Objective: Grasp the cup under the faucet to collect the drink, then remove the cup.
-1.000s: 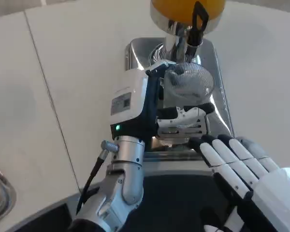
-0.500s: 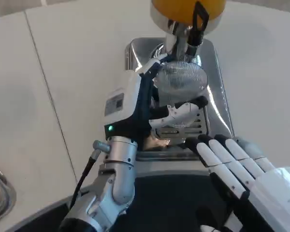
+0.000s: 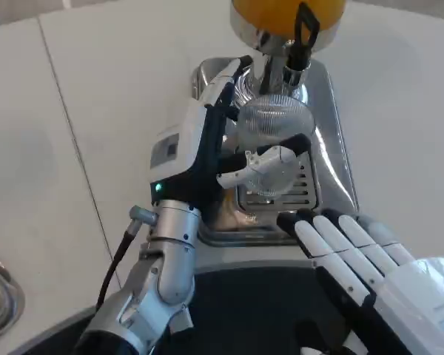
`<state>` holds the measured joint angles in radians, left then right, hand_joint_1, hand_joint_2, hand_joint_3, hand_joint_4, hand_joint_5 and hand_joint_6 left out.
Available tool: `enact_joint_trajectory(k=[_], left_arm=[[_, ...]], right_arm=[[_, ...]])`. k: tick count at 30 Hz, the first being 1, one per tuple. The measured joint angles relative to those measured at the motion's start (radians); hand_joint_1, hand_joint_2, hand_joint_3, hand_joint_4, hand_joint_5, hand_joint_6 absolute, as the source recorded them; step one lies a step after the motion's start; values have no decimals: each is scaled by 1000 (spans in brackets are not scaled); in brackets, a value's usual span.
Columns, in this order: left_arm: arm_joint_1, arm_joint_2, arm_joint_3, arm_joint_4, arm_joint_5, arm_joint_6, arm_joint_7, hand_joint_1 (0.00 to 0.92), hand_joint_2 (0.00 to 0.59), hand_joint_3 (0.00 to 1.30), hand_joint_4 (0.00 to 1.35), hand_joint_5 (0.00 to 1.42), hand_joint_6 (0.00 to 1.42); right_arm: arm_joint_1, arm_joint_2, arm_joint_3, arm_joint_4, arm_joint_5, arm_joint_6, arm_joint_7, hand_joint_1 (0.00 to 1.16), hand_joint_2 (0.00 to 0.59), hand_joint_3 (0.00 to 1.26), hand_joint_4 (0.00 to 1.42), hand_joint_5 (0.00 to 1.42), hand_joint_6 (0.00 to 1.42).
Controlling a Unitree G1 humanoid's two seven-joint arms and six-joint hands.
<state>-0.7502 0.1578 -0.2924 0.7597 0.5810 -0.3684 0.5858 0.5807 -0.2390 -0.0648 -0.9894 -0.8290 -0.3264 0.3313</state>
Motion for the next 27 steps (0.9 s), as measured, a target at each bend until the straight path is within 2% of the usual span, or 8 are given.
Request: enact_joint_trajectory(k=[2, 7, 13, 19, 20, 22, 24, 27], left_arm=[[10, 12, 4, -26, -6, -5, -16, 138, 0, 94, 37, 378, 405], [39, 23, 8, -73, -20, -4, -49, 86, 0, 45, 0, 321, 337], [58, 39, 23, -140, -28, 0, -100, 32, 0, 8, 0, 275, 291], [83, 110, 102, -304, -53, 3, -154, 12, 0, 5, 0, 261, 268], [84, 119, 113, -320, -55, 4, -159, 29, 0, 18, 0, 260, 267], [105, 171, 146, -395, -55, 14, -183, 145, 40, 46, 0, 250, 265], [127, 202, 171, -441, -55, 25, -196, 240, 64, 63, 0, 249, 250], [254, 269, 235, -587, -50, 37, -221, 269, 70, 13, 0, 205, 227]], right_arm=[[0, 5, 10, 0, -9, 0, 0, 119, 586, 0, 0, 0, 0], [-3, 12, 30, 0, -15, 0, 0, 119, 586, 0, 0, 0, 0], [-16, 16, 34, 1, -19, 0, -4, 119, 586, 0, 0, 0, 0], [-12, 30, 34, 1, -19, -1, -17, 119, 586, 0, 0, 0, 0], [-10, 31, 35, 1, -18, -2, -19, 119, 586, 0, 0, 0, 0], [2, 33, 36, 1, -15, -9, -30, 119, 586, 0, 0, 0, 0], [8, 35, 37, 1, -13, -10, -36, 119, 586, 0, 0, 0, 0], [15, 52, 39, 1, 3, -9, -48, 119, 586, 0, 0, 0, 0]])
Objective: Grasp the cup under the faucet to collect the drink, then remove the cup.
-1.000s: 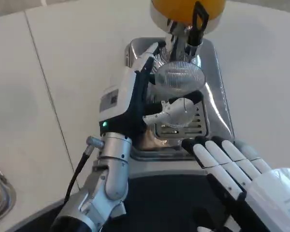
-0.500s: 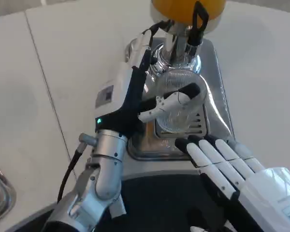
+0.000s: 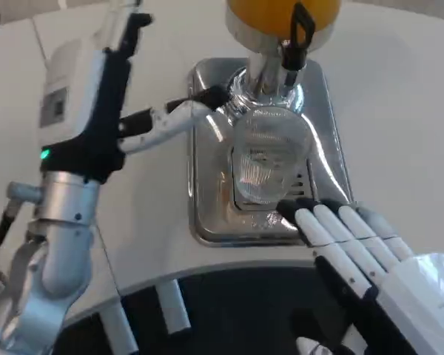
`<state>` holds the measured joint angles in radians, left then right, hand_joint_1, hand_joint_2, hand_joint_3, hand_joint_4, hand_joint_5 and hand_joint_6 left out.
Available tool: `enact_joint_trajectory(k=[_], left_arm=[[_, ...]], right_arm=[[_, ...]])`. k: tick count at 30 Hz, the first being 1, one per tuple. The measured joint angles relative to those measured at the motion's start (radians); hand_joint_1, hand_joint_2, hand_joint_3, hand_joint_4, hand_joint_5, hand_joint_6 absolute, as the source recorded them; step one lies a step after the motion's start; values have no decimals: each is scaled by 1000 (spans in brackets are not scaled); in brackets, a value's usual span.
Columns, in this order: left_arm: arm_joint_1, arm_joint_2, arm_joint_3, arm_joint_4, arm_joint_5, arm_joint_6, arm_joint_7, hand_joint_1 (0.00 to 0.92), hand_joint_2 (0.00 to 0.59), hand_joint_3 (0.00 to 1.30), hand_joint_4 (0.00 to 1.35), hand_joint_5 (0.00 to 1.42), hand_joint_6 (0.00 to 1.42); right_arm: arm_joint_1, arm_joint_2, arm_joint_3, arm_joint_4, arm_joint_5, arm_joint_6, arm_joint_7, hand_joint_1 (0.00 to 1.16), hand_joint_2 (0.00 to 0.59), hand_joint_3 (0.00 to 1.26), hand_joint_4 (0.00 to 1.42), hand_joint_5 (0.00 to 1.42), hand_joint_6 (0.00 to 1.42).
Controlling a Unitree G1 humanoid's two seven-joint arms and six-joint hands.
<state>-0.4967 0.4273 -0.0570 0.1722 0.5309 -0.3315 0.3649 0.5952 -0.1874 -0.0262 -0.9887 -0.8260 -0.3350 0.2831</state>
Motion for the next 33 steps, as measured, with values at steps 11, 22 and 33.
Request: enact_joint_trajectory(k=[11, 22, 33], left_arm=[[501, 195, 160, -461, 266, 99, -151, 267, 83, 0, 0, 0, 5], [788, 171, 188, -629, 466, 176, -221, 91, 51, 0, 0, 0, 0], [850, 123, 156, -636, 460, 133, -207, 76, 59, 0, 0, 0, 0]], right_arm=[[-48, 82, 44, -18, 72, 128, 10, 119, 586, 0, 0, 0, 0], [-261, 197, 117, -43, 110, 382, 80, 126, 584, 0, 0, 0, 0], [-466, 249, 131, -43, 186, 577, 64, 227, 559, 0, 0, 0, 0]])
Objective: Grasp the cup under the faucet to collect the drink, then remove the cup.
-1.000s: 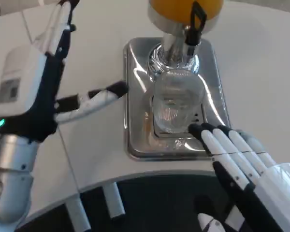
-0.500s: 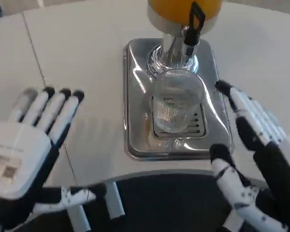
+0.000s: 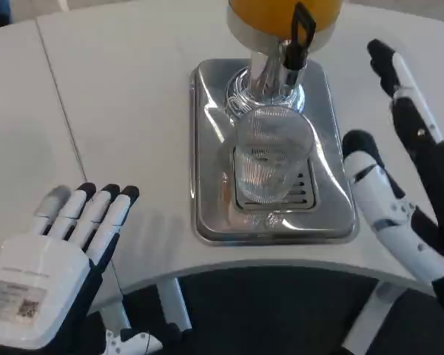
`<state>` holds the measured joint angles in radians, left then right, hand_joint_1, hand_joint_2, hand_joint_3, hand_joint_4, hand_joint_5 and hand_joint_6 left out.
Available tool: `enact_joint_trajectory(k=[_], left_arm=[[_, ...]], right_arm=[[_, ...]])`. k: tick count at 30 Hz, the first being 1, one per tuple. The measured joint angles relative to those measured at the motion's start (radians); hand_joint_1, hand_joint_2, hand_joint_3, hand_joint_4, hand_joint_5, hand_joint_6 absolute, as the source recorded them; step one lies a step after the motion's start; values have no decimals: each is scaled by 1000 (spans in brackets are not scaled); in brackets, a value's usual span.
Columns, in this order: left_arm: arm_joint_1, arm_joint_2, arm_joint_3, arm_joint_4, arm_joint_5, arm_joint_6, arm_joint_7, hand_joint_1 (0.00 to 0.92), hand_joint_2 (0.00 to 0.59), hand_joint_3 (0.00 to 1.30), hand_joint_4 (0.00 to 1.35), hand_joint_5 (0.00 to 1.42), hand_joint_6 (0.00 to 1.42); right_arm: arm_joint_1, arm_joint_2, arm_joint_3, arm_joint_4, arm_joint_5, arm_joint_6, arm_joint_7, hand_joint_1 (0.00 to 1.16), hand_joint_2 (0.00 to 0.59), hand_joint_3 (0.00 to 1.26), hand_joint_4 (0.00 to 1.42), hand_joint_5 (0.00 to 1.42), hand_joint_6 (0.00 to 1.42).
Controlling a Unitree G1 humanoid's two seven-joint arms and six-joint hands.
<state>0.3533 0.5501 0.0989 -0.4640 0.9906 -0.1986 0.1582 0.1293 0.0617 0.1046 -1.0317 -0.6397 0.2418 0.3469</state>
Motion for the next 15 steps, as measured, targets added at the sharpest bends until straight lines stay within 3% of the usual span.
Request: enact_joint_trajectory(k=[8, 15], left_arm=[[12, -18, -6, 0, -2, -27, 11, 116, 83, 0, 0, 0, 18], [9, -23, -6, 0, -3, -43, 18, 118, 85, 0, 0, 0, 22]], right_arm=[[-195, 1, 36, 35, 10, 119, -77, 268, 552, 0, 0, 0, 0], [-286, 1, 74, 101, 10, 152, -181, 301, 543, 0, 0, 0, 0]])
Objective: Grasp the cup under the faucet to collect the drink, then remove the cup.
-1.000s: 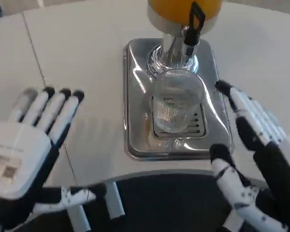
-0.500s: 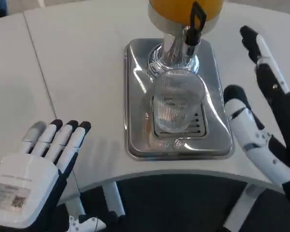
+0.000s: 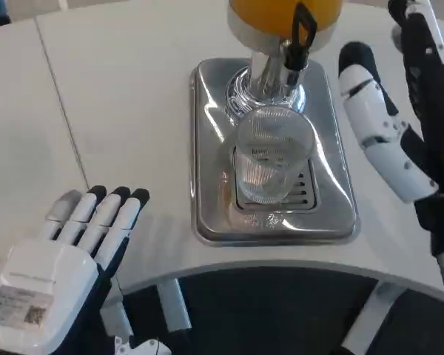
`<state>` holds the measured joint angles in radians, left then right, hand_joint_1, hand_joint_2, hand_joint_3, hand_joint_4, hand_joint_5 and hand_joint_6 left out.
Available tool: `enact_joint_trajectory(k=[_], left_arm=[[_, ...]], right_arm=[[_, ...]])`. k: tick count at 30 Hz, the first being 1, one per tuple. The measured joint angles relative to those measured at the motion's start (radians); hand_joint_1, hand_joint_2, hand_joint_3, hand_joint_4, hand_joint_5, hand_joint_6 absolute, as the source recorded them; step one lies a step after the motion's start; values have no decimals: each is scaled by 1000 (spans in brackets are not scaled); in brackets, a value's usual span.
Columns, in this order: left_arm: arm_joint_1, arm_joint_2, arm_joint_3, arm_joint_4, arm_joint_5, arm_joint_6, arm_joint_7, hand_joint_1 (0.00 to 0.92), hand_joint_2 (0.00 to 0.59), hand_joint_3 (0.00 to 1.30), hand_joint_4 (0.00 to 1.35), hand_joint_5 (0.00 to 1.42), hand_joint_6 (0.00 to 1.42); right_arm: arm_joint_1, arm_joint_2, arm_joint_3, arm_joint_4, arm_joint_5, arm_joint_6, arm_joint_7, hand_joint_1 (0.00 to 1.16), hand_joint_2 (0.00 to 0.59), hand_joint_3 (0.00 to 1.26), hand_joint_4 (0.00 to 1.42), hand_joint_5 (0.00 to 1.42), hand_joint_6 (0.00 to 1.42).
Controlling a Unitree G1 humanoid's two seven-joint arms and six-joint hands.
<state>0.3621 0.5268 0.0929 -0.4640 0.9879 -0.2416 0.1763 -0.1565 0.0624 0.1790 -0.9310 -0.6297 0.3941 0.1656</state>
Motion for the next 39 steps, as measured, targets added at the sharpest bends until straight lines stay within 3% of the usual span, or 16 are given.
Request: enact_joint_trajectory(k=[4, 10, 19, 22, 31, 39], left_arm=[[0, -4, 0, 0, -1, -2, 0, 119, 85, 0, 0, 0, 23], [12, -5, 3, 0, -6, -3, 0, 119, 86, 0, 0, 0, 25], [26, -9, 7, -7, -16, -2, 0, 112, 89, 0, 0, 0, 26], [30, -10, 11, -16, -19, -2, 0, 110, 89, 0, 0, 0, 27], [42, -14, 16, -22, -27, 0, 0, 103, 86, 0, 0, 0, 35], [47, -20, 16, -26, -27, 3, 0, 102, 86, 0, 0, 0, 40]], right_arm=[[-18, 0, 7, 46, 3, -1, -65, 306, 544, 0, 0, 0, 0], [-19, 0, -9, 143, 89, -51, -181, 317, 538, 0, 0, 0, 0], [-13, -1, 13, 223, 148, -106, -257, 323, 526, 0, 0, 0, 0], [-21, -1, 17, 244, 155, -106, -259, 270, 522, 0, 0, 0, 0], [-208, 1, 3, 276, 184, 19, -154, 203, 507, 0, 0, 0, 0], [-239, -7, 5, 273, 185, 82, -111, 190, 501, 0, 0, 0, 0]])
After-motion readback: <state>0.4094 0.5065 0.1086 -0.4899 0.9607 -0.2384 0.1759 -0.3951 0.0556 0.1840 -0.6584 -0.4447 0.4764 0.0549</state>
